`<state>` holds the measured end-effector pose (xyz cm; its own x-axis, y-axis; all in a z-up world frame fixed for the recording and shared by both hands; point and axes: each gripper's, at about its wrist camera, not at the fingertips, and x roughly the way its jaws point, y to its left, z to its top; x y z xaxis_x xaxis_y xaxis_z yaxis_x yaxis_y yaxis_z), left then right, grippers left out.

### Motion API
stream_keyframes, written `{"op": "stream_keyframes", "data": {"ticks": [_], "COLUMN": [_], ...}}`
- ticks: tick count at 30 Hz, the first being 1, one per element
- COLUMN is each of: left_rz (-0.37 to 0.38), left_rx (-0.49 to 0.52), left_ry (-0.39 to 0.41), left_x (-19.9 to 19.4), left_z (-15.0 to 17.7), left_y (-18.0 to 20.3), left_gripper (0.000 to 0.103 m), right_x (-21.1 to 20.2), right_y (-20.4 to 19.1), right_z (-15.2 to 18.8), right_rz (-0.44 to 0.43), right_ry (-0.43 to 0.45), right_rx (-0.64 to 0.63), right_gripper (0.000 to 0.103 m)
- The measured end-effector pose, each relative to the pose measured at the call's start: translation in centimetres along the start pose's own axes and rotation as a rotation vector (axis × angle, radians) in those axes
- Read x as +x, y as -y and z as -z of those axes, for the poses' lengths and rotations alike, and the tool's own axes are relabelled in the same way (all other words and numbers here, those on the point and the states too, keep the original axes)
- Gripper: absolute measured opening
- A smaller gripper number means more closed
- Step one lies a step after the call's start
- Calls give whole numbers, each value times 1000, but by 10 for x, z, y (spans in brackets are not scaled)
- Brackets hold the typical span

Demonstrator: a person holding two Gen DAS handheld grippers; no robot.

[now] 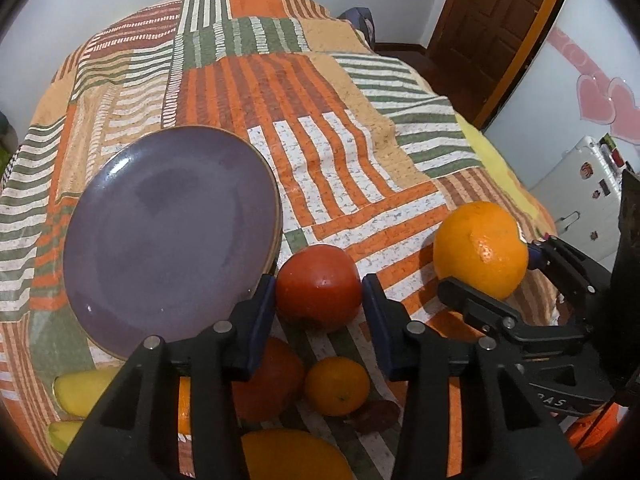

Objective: Organize fruits
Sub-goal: 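Lift the Dole orange with the right tool while the left tool grasps the tomato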

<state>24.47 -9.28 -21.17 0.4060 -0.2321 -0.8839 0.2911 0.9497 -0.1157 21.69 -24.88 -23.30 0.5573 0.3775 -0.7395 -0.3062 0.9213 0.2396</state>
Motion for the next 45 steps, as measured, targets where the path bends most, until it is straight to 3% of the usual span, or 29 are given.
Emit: {"op": "stream_keyframes", "data": {"ticks": [12, 18, 28, 36, 45], "left_rz": [-11, -55, -132, -178, -177], "left_rx": [-33, -73, -141, -175, -207], "left_ry": [158, 252, 364, 376, 324], "left_x": [-54, -84, -122, -120, -91], "left_z": [-7, -10, -25, -30, -35], "left_y": [-17, -45, -99, -131, -157], "left_gripper": [43, 43, 43, 43, 43], "right_x": [-18, -26, -14, 10, 41], "right_y": [-23, -45, -80, -96, -104], "right_z": [-32, -62, -97, -122, -133], "right_rz": [10, 13, -11, -58, -49], "right_ry": [96, 184, 255, 247, 189], "right_rx": [-46, -99, -209, -240, -278], "right_gripper": [67, 67, 67, 67, 67]}}
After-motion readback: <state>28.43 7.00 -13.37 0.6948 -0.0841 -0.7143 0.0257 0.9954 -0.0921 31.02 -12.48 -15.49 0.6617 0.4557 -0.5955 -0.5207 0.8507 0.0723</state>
